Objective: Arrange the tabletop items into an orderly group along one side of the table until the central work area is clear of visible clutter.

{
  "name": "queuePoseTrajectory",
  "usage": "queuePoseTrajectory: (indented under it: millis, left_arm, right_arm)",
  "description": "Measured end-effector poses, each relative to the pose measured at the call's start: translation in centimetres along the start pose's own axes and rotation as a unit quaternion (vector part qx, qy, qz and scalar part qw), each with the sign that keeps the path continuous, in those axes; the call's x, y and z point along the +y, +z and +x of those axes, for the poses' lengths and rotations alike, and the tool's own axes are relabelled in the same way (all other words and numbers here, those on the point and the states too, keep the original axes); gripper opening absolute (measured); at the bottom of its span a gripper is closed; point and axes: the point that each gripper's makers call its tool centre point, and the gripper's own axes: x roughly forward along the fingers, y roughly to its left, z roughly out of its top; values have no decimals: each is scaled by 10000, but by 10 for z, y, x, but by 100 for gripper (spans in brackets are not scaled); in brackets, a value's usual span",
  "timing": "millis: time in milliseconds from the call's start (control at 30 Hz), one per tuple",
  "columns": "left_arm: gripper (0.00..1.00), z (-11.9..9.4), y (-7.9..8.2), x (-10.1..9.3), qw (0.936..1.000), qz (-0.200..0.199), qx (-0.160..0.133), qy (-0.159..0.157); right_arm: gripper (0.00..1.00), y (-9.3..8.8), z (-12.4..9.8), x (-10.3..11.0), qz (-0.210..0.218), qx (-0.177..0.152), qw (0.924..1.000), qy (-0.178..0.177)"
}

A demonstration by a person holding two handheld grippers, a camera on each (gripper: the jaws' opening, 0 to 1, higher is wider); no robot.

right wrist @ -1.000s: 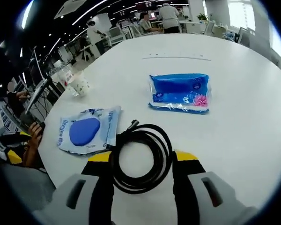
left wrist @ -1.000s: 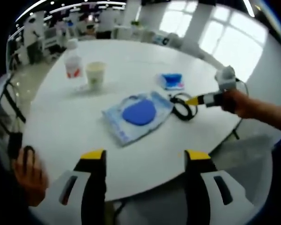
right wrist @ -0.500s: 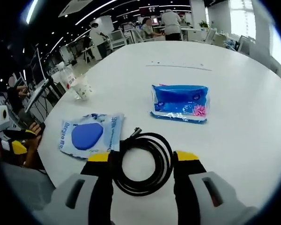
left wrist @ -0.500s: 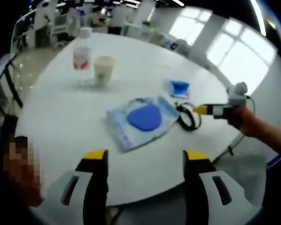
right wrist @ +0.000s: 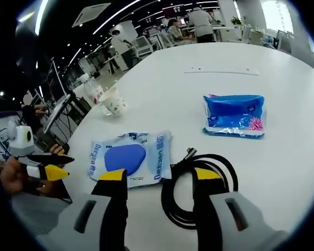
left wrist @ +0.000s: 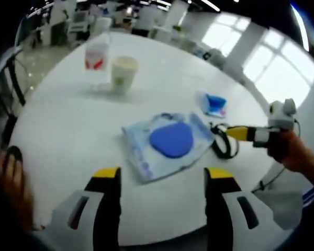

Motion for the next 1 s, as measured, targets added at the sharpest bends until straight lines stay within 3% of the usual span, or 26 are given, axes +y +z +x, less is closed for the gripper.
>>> queuePoseTrajectory:
  millis: [300,600,1000]
  left_arm:
    - [57,10,12,12,9994,-292,-143,116]
    - [53,30,0,7,9990,-441,22,118]
    - [46,46,-12,7,9970,-739,139,172]
  right_arm:
    - [46,-2,11,6,3,71,9999,124]
    - [42,-7,27,1,93,197,9996,152]
    - [33,-3,49,7,-323,362,9984,301]
